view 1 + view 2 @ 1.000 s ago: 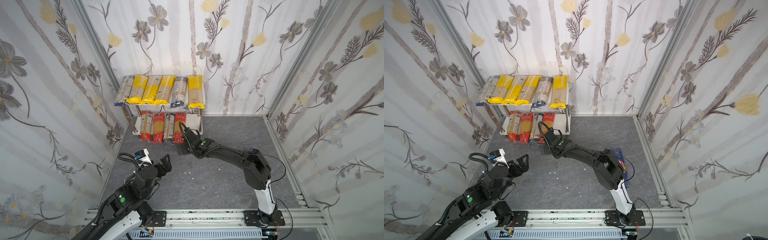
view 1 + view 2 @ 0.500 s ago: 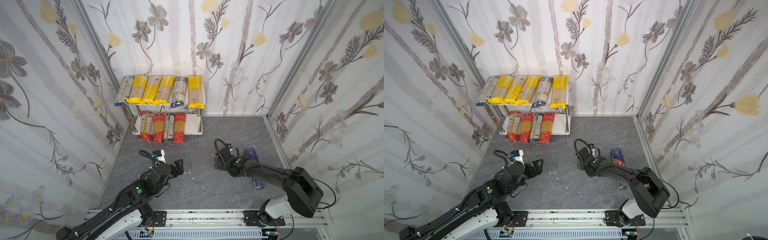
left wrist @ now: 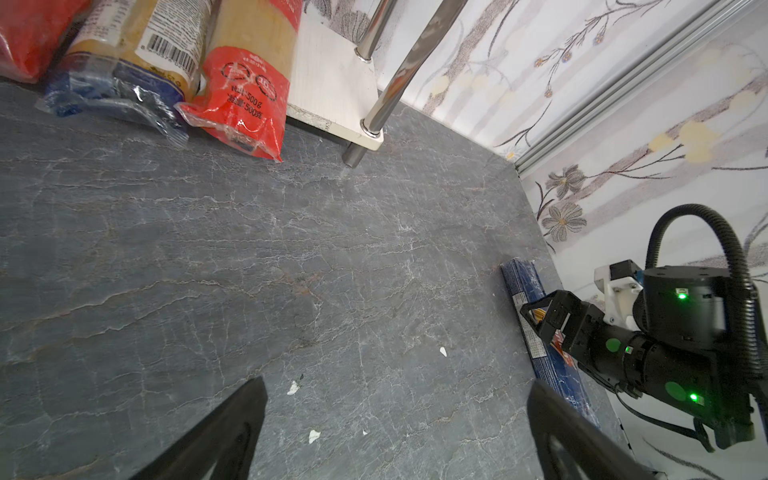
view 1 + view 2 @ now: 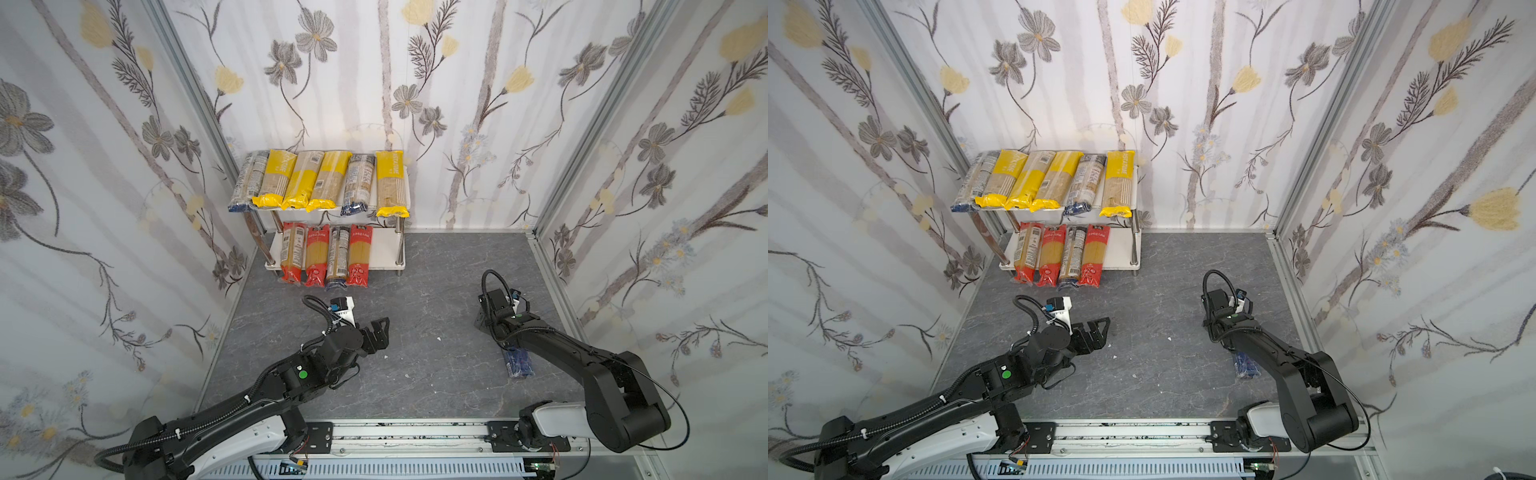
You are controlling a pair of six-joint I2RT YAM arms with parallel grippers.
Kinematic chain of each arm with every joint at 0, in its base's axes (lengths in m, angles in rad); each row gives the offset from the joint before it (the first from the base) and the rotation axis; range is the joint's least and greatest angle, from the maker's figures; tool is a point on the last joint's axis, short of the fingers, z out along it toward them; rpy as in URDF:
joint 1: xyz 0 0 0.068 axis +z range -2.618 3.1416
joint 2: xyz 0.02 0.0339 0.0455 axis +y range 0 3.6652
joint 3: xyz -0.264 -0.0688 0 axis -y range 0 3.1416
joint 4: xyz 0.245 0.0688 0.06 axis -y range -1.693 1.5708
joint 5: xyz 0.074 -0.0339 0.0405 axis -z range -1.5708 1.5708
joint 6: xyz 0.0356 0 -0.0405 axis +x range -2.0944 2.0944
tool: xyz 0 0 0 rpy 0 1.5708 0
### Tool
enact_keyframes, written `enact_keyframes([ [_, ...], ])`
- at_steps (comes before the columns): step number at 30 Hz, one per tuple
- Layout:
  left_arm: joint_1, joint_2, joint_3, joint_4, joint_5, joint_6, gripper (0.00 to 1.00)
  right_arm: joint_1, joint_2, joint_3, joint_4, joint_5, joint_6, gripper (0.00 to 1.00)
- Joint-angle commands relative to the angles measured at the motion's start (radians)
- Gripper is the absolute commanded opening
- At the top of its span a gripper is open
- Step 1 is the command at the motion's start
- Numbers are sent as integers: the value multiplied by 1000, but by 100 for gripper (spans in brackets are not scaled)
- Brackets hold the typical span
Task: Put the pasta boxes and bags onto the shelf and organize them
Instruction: 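Withdraw the right gripper and move it over the blue Barilla box, then lower the right gripper onto the blue Barilla box and close it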
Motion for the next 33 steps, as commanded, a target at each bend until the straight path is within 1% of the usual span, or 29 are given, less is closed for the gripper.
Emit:
enact_keyframes([
  [1,2,-9,5,39,-51,22,100,-59,11,1,8,10,-29,100],
  [2,1,-10,5,39,-55,28,100,-78,14,2,11,3,-41,100],
  [4,5,-6,4,40,-59,45,100,-125,18,8,29,-59,-77,100],
  [7,21,0,-3,39,-54,69,100,-166,41,35,43,-115,-120,100],
  [9,38,-7,-14,39,-43,74,100,-183,72,71,33,-160,-151,100],
  [10,49,-14,-22,39,-37,75,100,-183,116,72,28,-181,-161,100],
  [12,70,-31,-35,39,-29,76,100,-181,144,111,33,-241,-170,100],
  [14,90,-50,-48,39,-24,76,100,-158,151,119,26,-223,-164,100],
  [15,98,-60,-52,39,-22,78,100,-146,150,124,22,-234,-169,100],
  [17,111,-74,-60,39,-17,85,100,-125,151,134,32,-291,-176,100],
  [20,121,-89,-66,38,-11,100,100,-73,164,171,26,-300,-158,99],
  [25,130,-136,-86,36,-2,107,100,19,267,273,25,-318,-116,98],
  [29,136,-211,-116,21,-11,116,100,88,345,357,77,-362,-66,98],
  [33,143,-280,-125,-22,-18,116,100,135,408,470,5,-310,-74,99],
])
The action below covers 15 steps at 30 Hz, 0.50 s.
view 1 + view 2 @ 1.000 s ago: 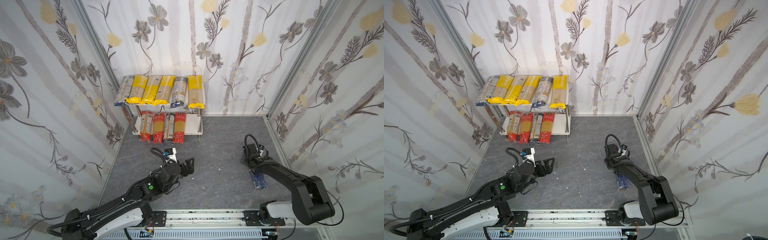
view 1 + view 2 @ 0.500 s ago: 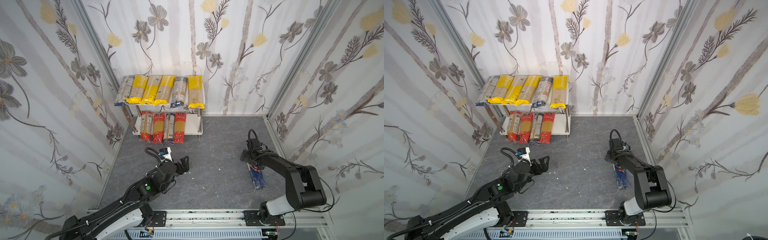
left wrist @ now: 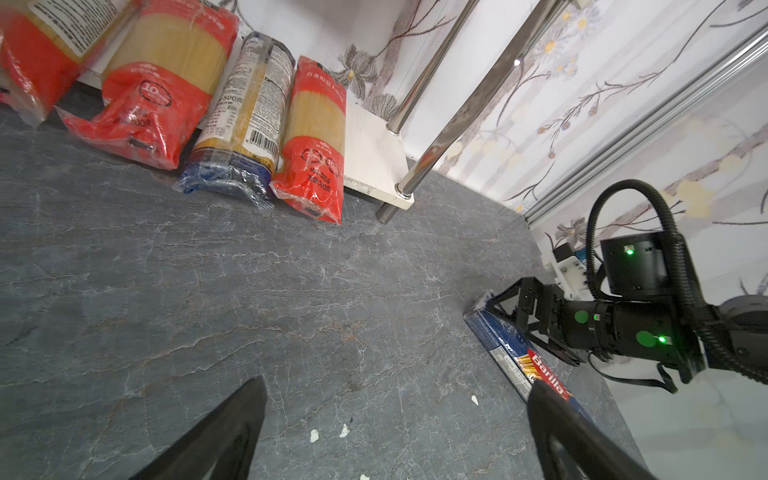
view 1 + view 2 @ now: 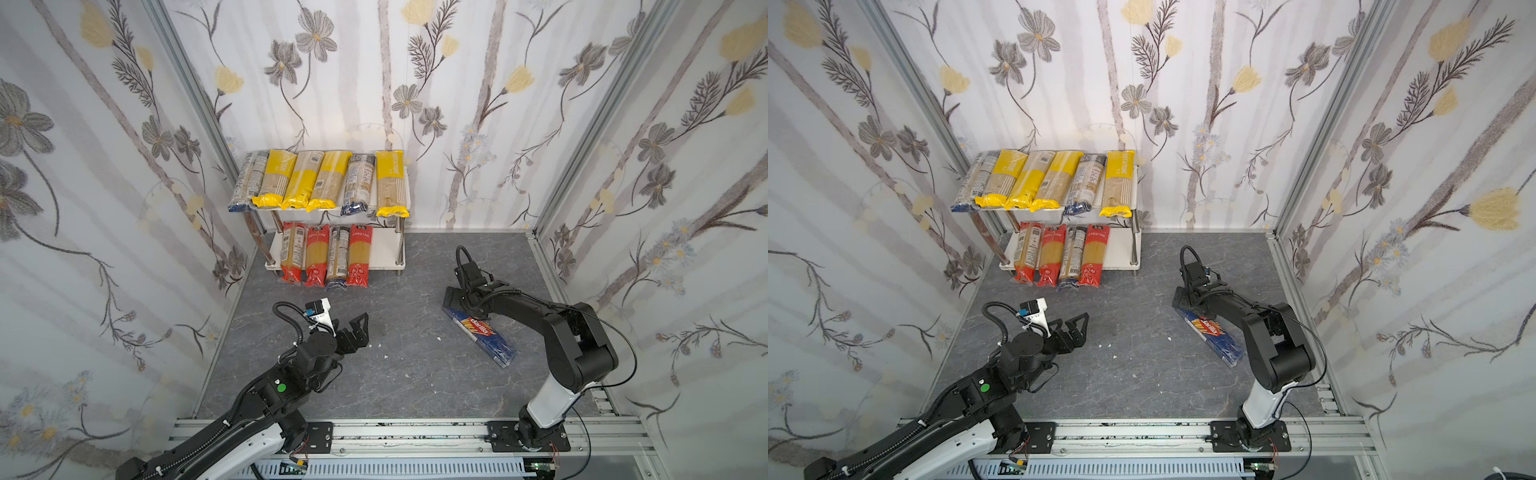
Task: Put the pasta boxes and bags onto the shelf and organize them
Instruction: 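Lower the right gripper onto the blue Barilla box and close it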
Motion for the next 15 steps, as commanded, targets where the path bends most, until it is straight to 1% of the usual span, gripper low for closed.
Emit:
enact_keyframes([
  [1,5,-37,-4,-29,-21,10,100,18,19,56,-21,25,16,100],
  [6,9,-44,-2,-45,-17,12,100,6,-40,15,-73,58,1,100],
  [9,8,-43,0,-44,-16,15,100,-1,-85,-41,-97,51,-23,100],
  [15,9,-63,-4,-43,-12,17,100,19,-137,-109,-148,43,-62,100],
])
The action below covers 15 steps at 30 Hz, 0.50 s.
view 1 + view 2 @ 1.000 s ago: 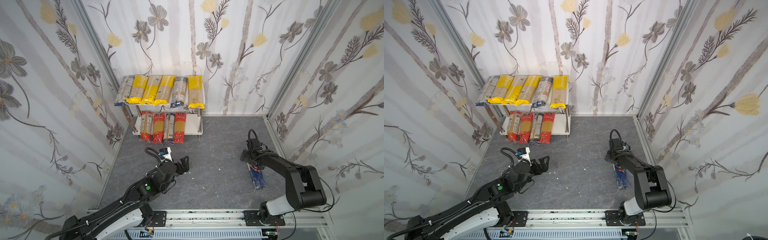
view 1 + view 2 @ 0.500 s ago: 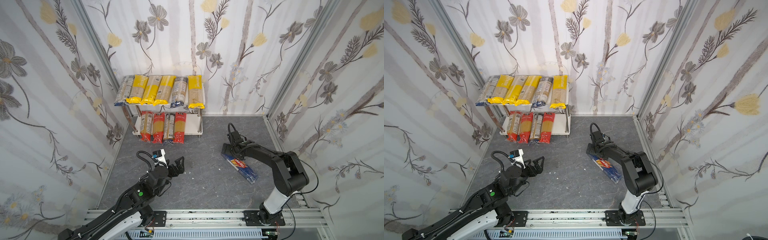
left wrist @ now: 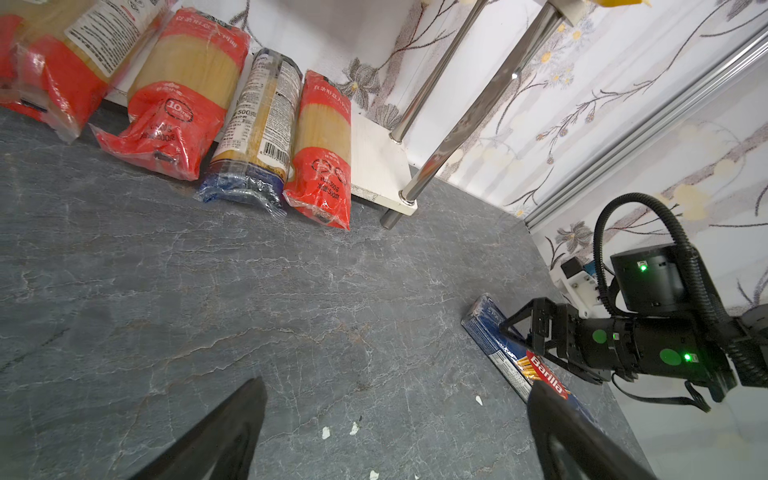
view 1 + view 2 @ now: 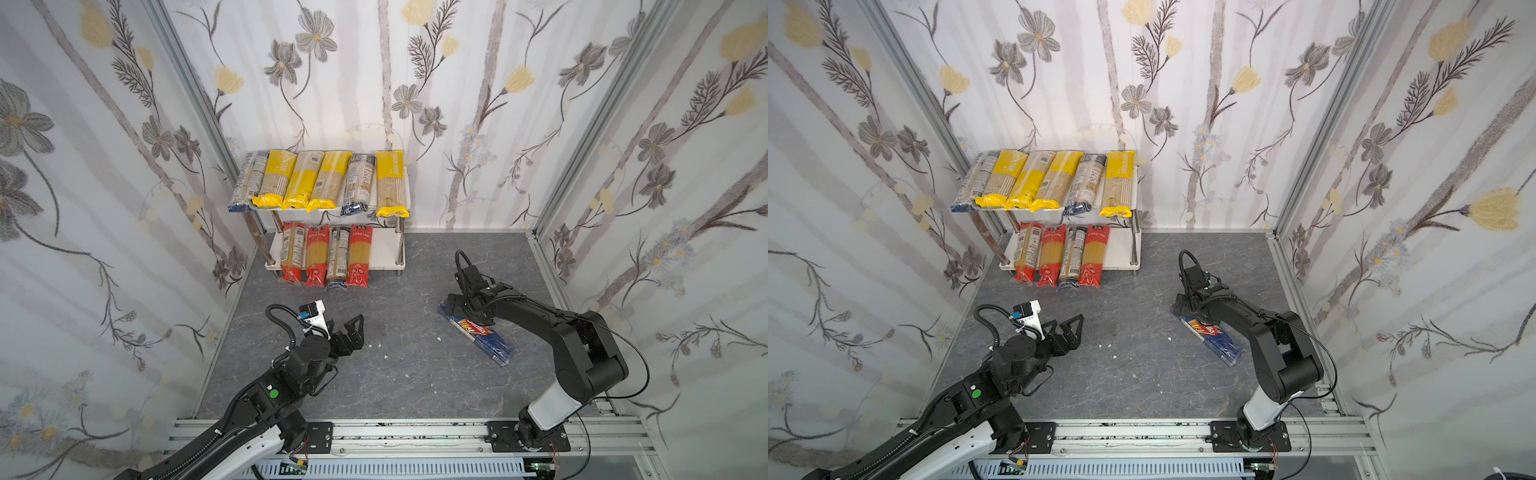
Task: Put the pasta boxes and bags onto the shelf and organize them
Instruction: 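Lower the right gripper onto the blue Barilla box and close it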
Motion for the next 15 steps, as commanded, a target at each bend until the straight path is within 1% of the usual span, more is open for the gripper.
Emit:
enact_keyframes([
  [1,1,-12,-2,1,-6,-2,100,8,-30,-25,-24,6,-30,100],
  [6,0,-34,2,-5,21,-4,100,10,-25,-23,-42,23,-50,100],
  [7,1,-38,2,-9,22,-5,100,16,-12,-13,-50,30,-56,100],
  [12,2,-47,11,-25,22,-10,100,67,88,91,-133,143,-88,100],
  [15,2,-45,18,-36,21,-7,100,86,147,148,-159,148,-115,100],
])
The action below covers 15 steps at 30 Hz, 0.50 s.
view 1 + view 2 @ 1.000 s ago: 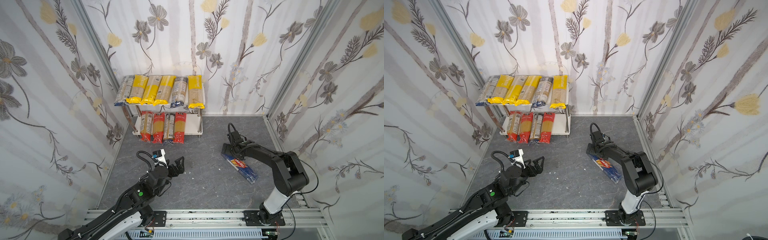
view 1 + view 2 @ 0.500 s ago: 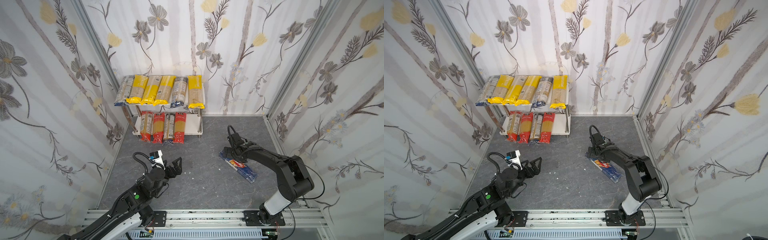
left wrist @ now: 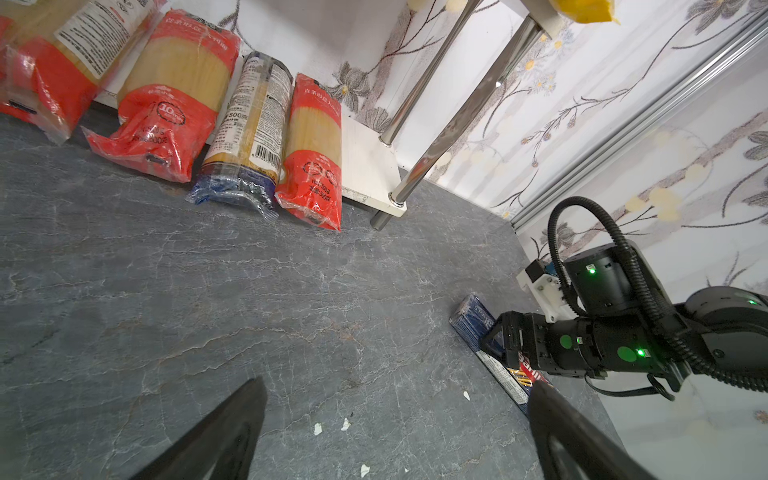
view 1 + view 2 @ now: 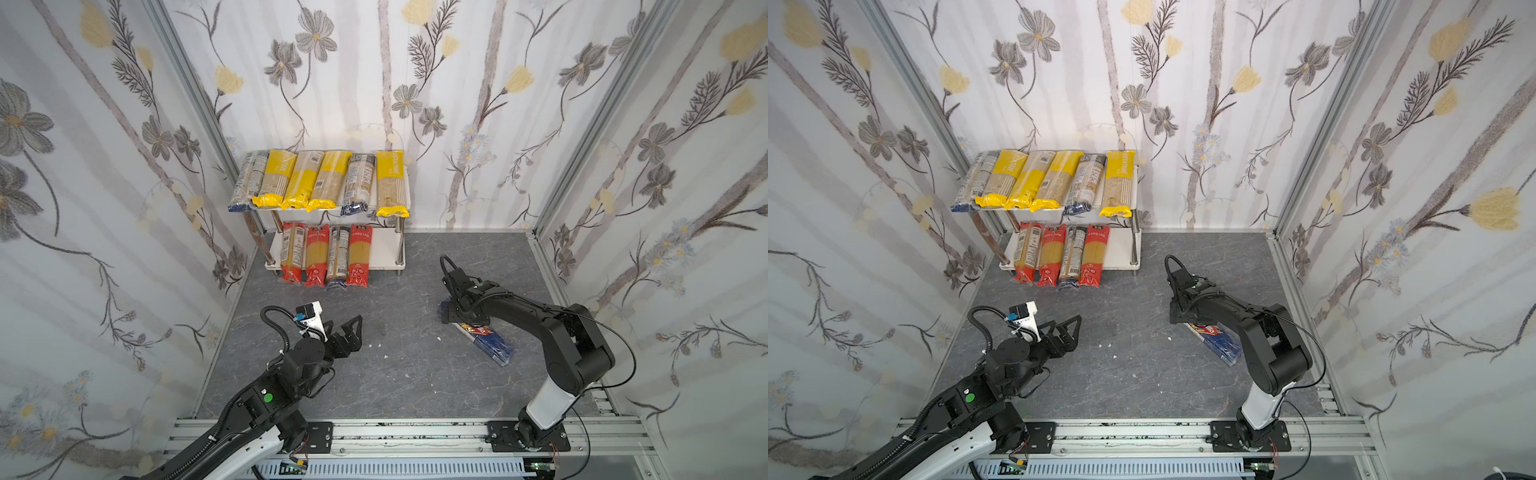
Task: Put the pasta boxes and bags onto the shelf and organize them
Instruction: 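Lower the right gripper onto the blue Barilla box and close it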
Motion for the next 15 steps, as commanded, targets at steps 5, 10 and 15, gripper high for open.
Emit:
enact_keyframes([
  [5,2,-7,17,-19,-22,-10,100,12,77,82,-28,19,-59,100],
  [10,1,-8,18,-26,-38,-10,100,1,135,140,-17,-5,-87,91],
  [15,0,-11,25,-35,-51,-7,100,-17,180,205,13,-30,-93,63],
])
